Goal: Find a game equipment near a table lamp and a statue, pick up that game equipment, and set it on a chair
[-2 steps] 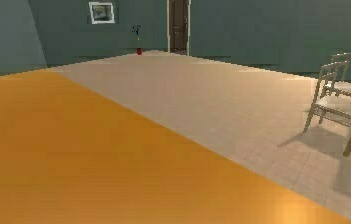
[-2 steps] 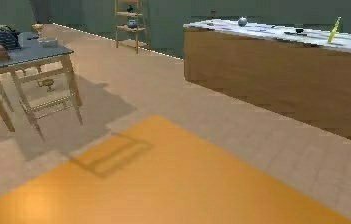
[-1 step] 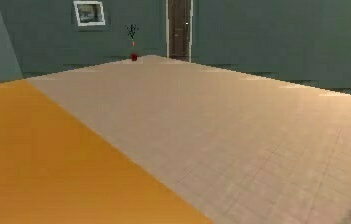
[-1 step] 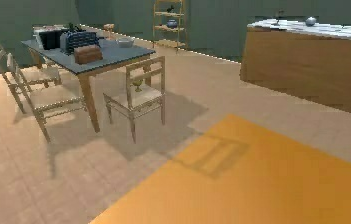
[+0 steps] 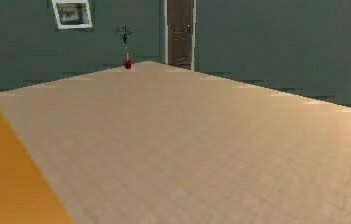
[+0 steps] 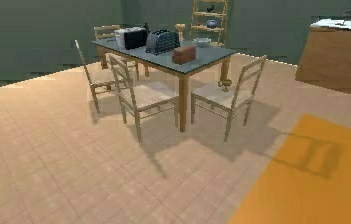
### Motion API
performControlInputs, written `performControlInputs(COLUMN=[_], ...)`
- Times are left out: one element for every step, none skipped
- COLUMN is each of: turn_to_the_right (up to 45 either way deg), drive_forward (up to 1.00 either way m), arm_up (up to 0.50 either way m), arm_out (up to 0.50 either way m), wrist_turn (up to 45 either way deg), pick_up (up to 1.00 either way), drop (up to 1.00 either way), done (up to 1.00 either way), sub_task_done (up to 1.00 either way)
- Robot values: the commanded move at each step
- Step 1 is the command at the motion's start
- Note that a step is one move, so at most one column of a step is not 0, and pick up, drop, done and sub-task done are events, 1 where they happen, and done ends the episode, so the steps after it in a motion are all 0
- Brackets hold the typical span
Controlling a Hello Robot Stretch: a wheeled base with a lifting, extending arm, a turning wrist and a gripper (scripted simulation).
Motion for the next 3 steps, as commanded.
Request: performControlInputs(turn_to_the_right=[0.0, 0.0, 0.0], drive_forward=[1.0, 1.0, 1.0], arm_up=[0.0, 0.0, 0.0], arm_out=[0.0, 0.0, 0.0], wrist_turn=[0.0, 0.0, 0.0], pick_up=[0.0, 0.0, 0.0], drop=[0.0, 0.0, 0.0], done=[0.0, 0.0, 0.0], sub_task_done=[0.0, 0.0, 0.0])
